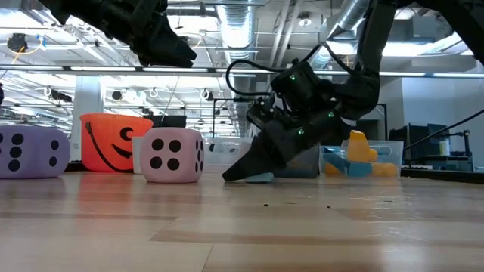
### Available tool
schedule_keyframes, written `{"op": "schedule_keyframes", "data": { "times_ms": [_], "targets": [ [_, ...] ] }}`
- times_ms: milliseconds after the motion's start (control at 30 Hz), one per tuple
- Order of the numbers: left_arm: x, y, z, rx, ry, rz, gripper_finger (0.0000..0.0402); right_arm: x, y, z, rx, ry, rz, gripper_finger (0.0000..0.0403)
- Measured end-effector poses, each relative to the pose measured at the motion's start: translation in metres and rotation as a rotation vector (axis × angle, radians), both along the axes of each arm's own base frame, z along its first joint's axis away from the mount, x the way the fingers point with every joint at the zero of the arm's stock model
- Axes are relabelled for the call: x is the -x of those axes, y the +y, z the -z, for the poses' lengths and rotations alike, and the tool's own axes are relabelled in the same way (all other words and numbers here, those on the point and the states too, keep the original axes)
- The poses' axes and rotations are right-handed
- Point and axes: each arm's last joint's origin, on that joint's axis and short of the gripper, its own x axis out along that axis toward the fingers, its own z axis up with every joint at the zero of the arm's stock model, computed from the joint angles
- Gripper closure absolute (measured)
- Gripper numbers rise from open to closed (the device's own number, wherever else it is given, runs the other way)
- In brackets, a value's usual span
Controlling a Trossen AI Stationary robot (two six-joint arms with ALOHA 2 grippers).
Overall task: Pick & Place Toys
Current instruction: Put the small light blue game piece into the black bin
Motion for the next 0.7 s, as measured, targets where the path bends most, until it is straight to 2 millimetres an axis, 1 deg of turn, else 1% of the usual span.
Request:
{"op": "schedule_keyframes", "data": {
  "times_ms": [100, 200, 300, 467, 567, 700],
  "targets": [
    [0.000, 0.000, 0.000, 0.000, -0.001, 0.000, 0.0192, 0.002, 0.004, -0.014, -0.024, 0.013, 0.033, 0.0281],
    [0.000, 0.000, 0.000, 0.000, -0.001, 0.000, 0.0192, 0.006, 0.011, -0.032, 0.006, 0.038, 0.083, 0.0281],
    [0.000, 0.000, 0.000, 0.000, -0.001, 0.000, 0.0192, 0.009, 0.019, -0.059, 0.102, 0.031, 0.175, 0.0281],
    [0.000, 0.000, 0.000, 0.000, -0.001, 0.000, 0.0192, 0.026, 0.027, -0.095, 0.285, 0.068, 0.376, 0.0281],
    [0.000, 0.000, 0.000, 0.000, -0.001, 0.000, 0.0192, 0.036, 0.026, -0.120, 0.392, 0.038, 0.532, 0.0281],
    [0.000, 0.000, 0.000, 0.000, -0.001, 0.000, 0.0192, 0.047, 0.013, -0.143, 0.486, 0.002, 0.723, 0.0281]
  ]
}}
